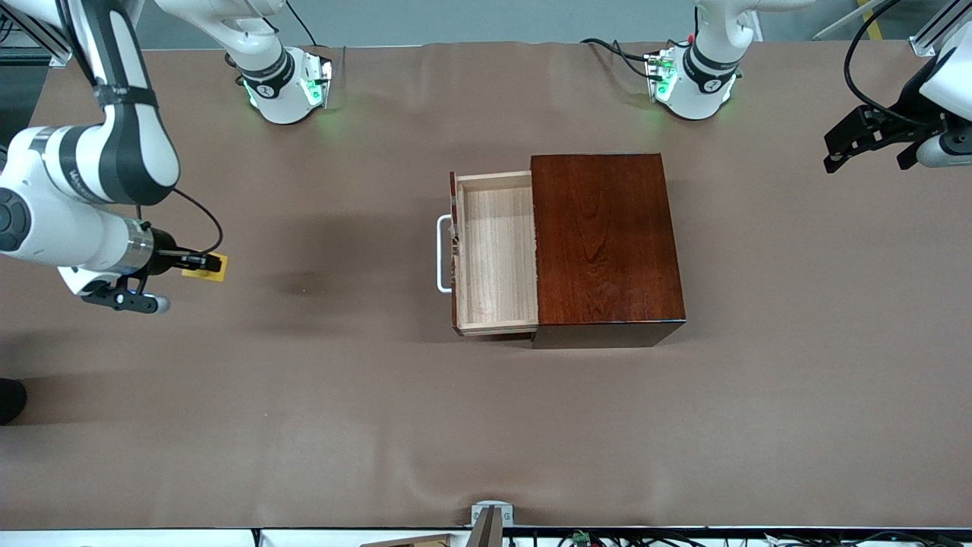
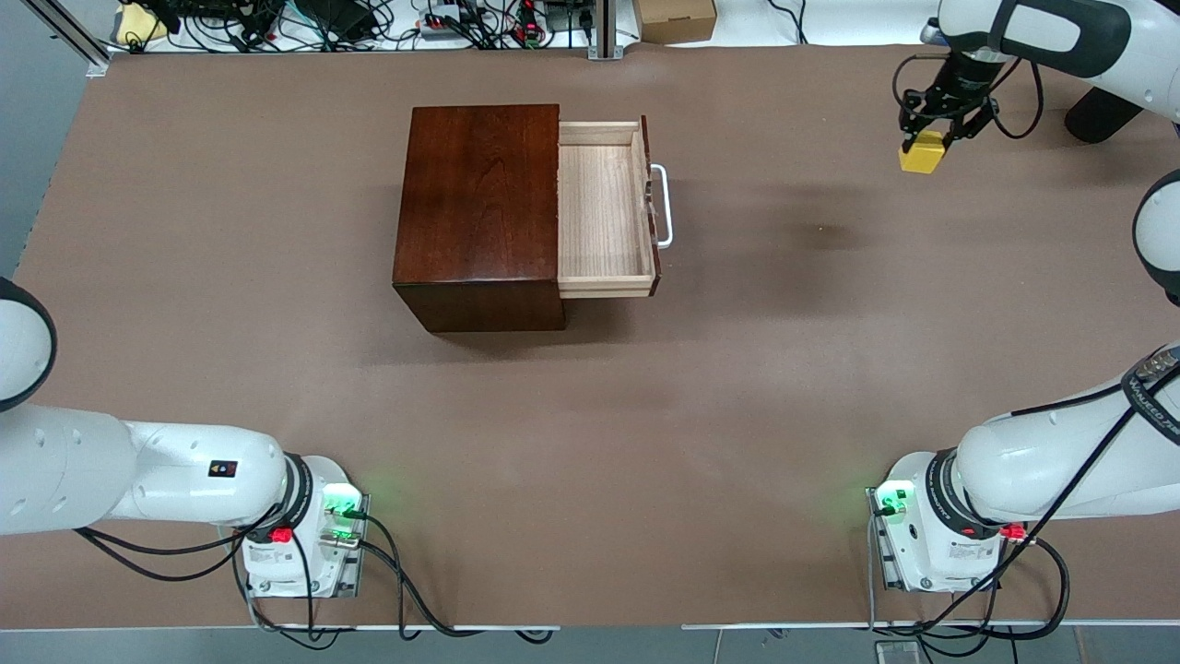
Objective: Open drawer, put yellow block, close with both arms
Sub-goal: 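Grasp the yellow cube with the right gripper and lift it, then carry the yellow cube with the right gripper over the open drawer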
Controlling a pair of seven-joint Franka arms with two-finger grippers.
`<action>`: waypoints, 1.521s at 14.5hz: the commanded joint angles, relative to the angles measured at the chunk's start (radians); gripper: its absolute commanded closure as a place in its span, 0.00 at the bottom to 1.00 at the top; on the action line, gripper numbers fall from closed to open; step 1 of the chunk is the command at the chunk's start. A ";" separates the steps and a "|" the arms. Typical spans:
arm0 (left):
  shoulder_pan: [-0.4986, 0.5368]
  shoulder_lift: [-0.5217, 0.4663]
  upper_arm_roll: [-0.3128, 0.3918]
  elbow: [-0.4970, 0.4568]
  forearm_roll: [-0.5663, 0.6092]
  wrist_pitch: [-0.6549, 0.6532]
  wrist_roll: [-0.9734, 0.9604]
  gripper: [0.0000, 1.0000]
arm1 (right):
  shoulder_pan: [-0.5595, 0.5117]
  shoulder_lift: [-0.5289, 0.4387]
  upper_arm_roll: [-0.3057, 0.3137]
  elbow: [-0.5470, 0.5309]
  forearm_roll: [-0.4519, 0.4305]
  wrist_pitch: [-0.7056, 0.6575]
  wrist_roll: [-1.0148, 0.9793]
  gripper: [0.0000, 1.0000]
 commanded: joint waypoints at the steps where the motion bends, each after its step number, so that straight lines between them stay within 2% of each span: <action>1: 0.022 0.005 -0.008 0.021 -0.008 0.004 0.025 0.00 | -0.002 -0.044 0.053 -0.003 0.018 -0.037 0.103 1.00; 5: 0.020 0.005 -0.008 0.024 -0.008 0.002 0.027 0.00 | -0.002 -0.067 0.137 0.004 0.051 -0.063 0.276 1.00; 10: 0.019 0.024 -0.009 0.027 -0.016 0.015 0.025 0.00 | -0.005 -0.064 0.286 0.044 0.056 -0.064 0.567 1.00; 19: -0.011 0.059 -0.019 0.022 -0.021 0.030 0.009 0.00 | 0.016 -0.049 0.420 0.095 0.108 -0.052 0.888 1.00; 22: -0.009 0.065 -0.019 0.025 -0.021 0.035 0.010 0.00 | 0.057 -0.044 0.421 0.096 0.108 -0.043 0.963 1.00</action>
